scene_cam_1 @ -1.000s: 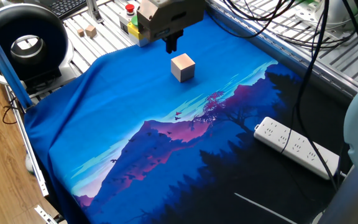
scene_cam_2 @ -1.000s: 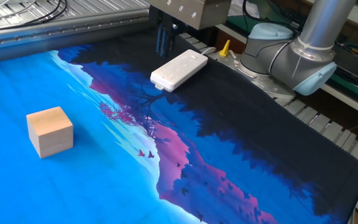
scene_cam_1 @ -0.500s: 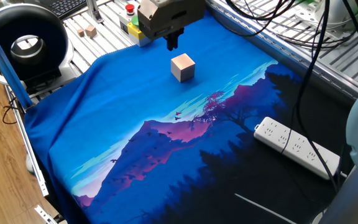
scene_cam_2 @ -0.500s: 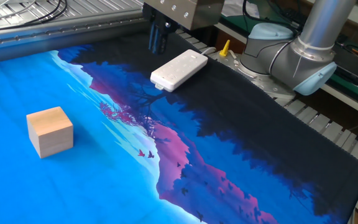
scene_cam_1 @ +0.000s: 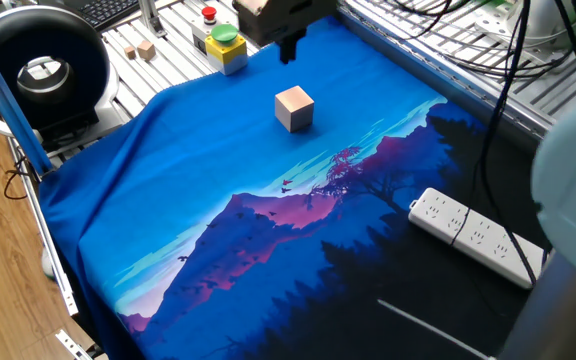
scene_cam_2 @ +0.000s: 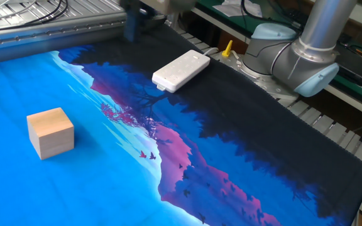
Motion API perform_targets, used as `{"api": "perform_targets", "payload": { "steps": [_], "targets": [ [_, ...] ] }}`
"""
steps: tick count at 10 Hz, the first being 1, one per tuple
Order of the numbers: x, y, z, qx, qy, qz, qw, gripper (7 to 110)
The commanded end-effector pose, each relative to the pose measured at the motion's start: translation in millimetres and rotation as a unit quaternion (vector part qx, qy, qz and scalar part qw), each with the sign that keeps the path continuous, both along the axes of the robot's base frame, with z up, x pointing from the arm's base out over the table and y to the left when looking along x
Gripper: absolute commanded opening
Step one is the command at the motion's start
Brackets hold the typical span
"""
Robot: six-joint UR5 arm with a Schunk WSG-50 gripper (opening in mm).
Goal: Use the gripper to push the small block from left to right
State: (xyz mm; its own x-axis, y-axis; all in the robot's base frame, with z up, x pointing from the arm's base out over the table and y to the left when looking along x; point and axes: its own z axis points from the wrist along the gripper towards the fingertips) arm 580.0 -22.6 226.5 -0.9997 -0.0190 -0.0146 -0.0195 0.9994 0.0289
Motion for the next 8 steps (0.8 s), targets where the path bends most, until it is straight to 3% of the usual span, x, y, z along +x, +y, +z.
{"api": "perform_targets", "payload": {
  "steps": [1, 3, 5, 7, 8],
  "targets": [
    [5.7, -48, -24.2, 0.023, -0.030, 0.038, 0.9986, 7],
    [2.2, -60, -41.8, 0.047, -0.036, 0.053, 0.9968, 7],
    [1.9, -69, -54.0, 0.041, -0.047, 0.088, 0.9942, 7],
    [10.6, -69, -53.0, 0.039, -0.066, 0.106, 0.9915, 7],
    [7.1, -69, -53.4, 0.038, -0.059, 0.111, 0.9913, 7]
  ]
}}
